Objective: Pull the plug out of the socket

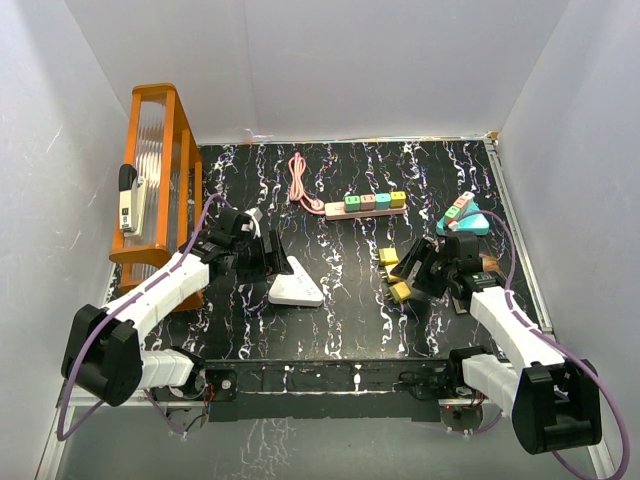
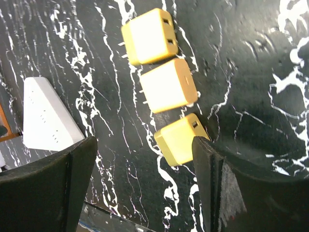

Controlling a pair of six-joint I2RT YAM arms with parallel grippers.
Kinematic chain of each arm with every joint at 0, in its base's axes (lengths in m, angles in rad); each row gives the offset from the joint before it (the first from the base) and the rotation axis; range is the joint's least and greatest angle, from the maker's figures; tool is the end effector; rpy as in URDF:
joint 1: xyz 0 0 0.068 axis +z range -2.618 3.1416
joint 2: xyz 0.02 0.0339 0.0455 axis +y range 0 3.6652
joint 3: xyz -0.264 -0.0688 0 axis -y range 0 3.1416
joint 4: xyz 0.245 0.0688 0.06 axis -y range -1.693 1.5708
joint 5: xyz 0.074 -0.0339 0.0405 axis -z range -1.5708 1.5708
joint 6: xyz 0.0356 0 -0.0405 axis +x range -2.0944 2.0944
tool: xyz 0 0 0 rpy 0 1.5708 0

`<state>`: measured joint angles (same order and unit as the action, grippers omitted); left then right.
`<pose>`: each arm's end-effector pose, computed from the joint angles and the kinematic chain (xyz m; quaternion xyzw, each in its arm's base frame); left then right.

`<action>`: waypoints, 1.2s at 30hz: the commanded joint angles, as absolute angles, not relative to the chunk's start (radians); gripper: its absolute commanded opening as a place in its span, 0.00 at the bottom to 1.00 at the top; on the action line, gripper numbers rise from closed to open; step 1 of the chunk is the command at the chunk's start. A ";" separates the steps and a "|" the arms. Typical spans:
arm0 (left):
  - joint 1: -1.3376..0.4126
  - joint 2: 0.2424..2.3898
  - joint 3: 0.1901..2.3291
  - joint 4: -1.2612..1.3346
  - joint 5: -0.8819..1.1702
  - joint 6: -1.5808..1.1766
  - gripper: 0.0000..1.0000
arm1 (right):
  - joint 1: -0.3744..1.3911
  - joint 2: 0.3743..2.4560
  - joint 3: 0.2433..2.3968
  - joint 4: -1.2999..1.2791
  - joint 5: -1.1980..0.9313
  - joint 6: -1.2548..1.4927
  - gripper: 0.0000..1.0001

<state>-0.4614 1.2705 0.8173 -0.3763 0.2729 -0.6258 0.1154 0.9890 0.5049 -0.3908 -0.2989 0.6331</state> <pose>0.2299 -0.1250 0.2325 -0.0267 0.9244 -0.2941 0.2415 0.1865 0.0322 0.1902 0.1889 0.9116 0.2535 0.2627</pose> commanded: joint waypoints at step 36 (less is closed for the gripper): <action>-0.467 0.972 1.033 -0.285 0.433 -0.516 0.96 | 0.841 1.833 0.978 0.229 -0.252 0.683 0.49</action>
